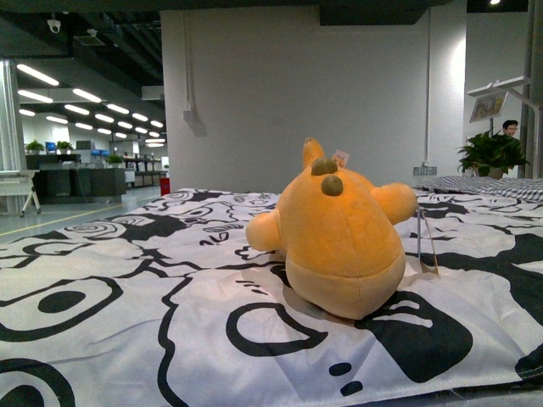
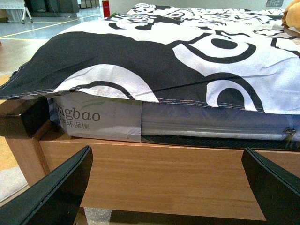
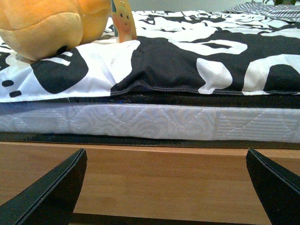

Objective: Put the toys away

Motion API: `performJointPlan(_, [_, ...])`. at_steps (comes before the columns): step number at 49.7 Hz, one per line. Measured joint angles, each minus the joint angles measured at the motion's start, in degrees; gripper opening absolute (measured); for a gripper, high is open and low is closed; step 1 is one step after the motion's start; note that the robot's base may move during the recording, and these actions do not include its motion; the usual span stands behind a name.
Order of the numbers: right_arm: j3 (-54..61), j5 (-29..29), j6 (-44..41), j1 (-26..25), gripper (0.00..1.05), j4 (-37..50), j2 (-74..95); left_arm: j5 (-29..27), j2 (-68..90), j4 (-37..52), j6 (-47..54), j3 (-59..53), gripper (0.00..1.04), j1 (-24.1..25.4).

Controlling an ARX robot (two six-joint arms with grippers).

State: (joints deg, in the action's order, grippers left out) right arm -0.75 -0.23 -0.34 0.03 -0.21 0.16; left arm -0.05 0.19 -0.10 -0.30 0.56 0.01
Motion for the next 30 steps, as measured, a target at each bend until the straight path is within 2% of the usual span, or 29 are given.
performJointPlan(3, [0.07,0.94,0.55,0.04,1.04,0.50,-0.07,0.02,0.00,0.00,0.00,0.00,0.99,0.00])
performJointPlan(5, [0.07,3.23,2.32,-0.68,1.04,4.28,0.00,0.02,0.00,0.00,0.00,0.00,0.99,0.00])
performJointPlan(9, [0.00,2.16,4.02,-3.85,1.04,7.43,0.52,0.02,0.00,0.00,0.00,0.00,0.99,0.00])
performJointPlan(15, [-0.24,0.72,5.22,-5.90,1.04,8.17,2.60,0.02,0.00,0.00,0.00,0.00,0.99,0.00])
performJointPlan(20, [-3.04,-0.28,5.75,-5.79,1.04,12.72,7.61,0.02,0.00,0.00,0.00,0.00,0.99,0.00])
performJointPlan(30, [-12.72,-1.09,6.23,-2.51,1.04,23.71,23.65,0.02,0.00,0.00,0.00,0.00,0.99,0.00])
